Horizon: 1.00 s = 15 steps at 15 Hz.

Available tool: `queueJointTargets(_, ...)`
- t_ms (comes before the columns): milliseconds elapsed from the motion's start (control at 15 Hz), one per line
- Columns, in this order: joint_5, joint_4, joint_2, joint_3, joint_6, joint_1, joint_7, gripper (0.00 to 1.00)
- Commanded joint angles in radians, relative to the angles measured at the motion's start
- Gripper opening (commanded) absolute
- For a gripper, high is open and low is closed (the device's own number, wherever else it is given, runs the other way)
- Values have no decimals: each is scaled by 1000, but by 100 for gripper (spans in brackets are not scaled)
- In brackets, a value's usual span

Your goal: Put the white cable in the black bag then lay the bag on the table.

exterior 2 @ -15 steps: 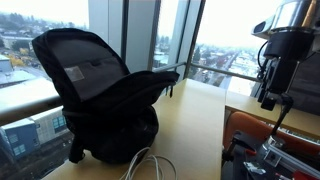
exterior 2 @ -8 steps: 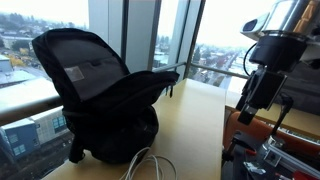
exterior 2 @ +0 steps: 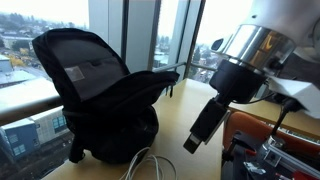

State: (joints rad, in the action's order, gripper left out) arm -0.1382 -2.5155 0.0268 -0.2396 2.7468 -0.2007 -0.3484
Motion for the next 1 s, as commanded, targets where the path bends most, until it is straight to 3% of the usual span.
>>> queueJointTargets(0,189,119,-185,4,88,-19,-190,100)
queueJointTargets(200,326,237,-351,41,95,-71,-331,100)
queueJointTargets(333,358,327,-468,55,83,-109,-377,100)
queueJointTargets(400,325,372,-519,108,74,-177,-364,100)
queueJointTargets(667,283,513,-678,170,51,-265,-330,100)
queueJointTargets(933,297,598,-727,233,0,-350,-334,100)
